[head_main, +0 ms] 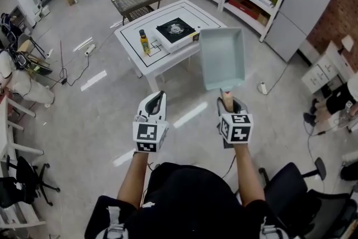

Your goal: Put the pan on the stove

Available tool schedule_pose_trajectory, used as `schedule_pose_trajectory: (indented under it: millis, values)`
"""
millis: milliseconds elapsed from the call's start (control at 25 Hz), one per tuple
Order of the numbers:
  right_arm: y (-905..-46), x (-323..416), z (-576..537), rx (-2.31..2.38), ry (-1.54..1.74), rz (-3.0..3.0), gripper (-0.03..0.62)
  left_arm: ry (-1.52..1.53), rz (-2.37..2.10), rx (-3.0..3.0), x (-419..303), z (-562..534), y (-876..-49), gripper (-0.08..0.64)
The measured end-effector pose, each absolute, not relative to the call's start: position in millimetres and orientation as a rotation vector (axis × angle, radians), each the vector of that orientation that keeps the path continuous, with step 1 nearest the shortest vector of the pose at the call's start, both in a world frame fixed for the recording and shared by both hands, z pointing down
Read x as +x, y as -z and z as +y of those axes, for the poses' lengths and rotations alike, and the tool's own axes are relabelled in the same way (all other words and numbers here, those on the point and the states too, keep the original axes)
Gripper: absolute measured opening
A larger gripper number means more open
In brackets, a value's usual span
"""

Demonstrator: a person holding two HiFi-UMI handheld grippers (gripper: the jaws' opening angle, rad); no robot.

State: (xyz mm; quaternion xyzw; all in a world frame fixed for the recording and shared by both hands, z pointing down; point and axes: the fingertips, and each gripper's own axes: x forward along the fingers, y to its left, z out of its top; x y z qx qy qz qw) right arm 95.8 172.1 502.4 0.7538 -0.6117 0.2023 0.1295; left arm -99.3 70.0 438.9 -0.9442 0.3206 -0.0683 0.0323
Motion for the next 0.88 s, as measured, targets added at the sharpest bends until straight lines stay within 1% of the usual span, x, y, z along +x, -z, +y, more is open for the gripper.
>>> schedule_pose_trajectory:
  millis: [440, 880]
  values:
    - [-515, 121, 162, 2.153, -0.618, -1.797, 0.153, 0.253, 0.998, -2.936, -68, 67, -457, 0.023]
    - [-527, 153, 82, 2.110, -0.625, -1.787, 0.153, 0.239, 0.992, -2.956, -28, -14, -465, 0.023]
